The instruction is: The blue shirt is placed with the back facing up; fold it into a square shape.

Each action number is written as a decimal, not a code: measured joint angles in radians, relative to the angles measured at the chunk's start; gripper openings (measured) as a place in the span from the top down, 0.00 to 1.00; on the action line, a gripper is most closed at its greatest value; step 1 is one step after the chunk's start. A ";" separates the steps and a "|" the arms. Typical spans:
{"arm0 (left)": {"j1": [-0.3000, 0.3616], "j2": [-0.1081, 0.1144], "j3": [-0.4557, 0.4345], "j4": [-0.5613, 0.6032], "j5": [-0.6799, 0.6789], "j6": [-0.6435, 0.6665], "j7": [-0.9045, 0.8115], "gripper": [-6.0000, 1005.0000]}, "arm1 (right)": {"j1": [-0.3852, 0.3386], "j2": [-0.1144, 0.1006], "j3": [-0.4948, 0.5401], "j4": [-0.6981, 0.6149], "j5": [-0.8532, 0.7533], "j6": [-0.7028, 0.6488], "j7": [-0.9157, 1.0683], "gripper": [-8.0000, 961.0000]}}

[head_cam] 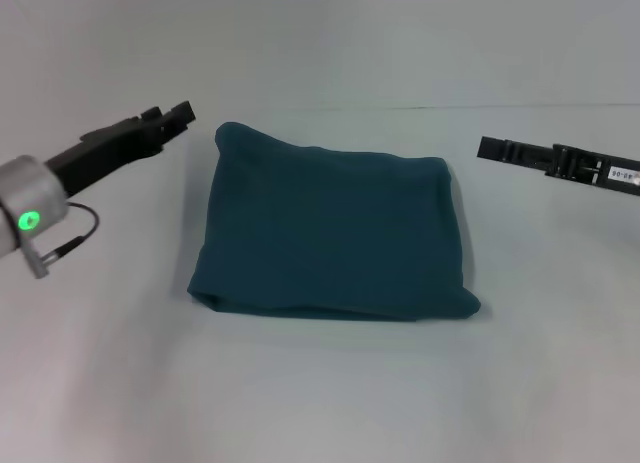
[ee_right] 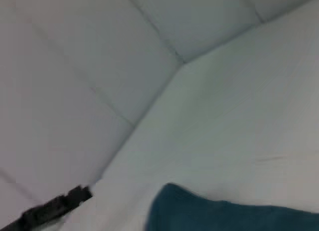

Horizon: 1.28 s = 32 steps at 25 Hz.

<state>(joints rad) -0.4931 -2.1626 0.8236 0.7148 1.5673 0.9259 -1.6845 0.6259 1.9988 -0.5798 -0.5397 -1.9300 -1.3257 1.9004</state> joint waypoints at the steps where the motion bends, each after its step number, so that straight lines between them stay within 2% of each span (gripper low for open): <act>1: 0.014 0.000 -0.027 0.011 0.002 0.063 0.000 0.70 | -0.005 -0.002 0.000 0.000 0.008 -0.032 -0.023 0.28; 7: 0.093 0.001 -0.157 0.051 0.012 0.424 0.034 0.43 | -0.034 0.010 -0.004 -0.004 0.017 -0.213 -0.224 0.25; 8: 0.108 0.001 -0.174 0.058 0.016 0.488 0.049 0.39 | -0.039 0.014 -0.005 -0.004 0.017 -0.240 -0.263 0.21; 12: 0.149 0.000 -0.234 0.064 0.030 0.633 0.092 0.24 | -0.056 0.033 -0.011 -0.005 0.015 -0.297 -0.366 0.04; 15: 0.183 -0.004 -0.276 0.047 0.033 0.702 0.118 0.14 | -0.064 0.049 -0.018 -0.005 0.008 -0.302 -0.400 0.04; 19: 0.210 -0.008 -0.281 0.035 0.068 0.776 0.174 0.12 | -0.069 0.065 -0.059 -0.005 0.003 -0.316 -0.441 0.04; 22: 0.211 -0.009 -0.281 0.035 0.143 0.804 0.187 0.12 | -0.069 0.068 -0.127 -0.007 0.000 -0.326 -0.447 0.05; 32: 0.192 -0.005 -0.272 0.043 0.313 0.894 0.256 0.11 | -0.071 0.059 -0.237 -0.029 -0.005 -0.378 -0.444 0.05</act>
<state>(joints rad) -0.3008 -2.1679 0.5520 0.7578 1.8800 1.8203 -1.4286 0.5552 2.0581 -0.8168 -0.5690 -1.9348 -1.7034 1.4560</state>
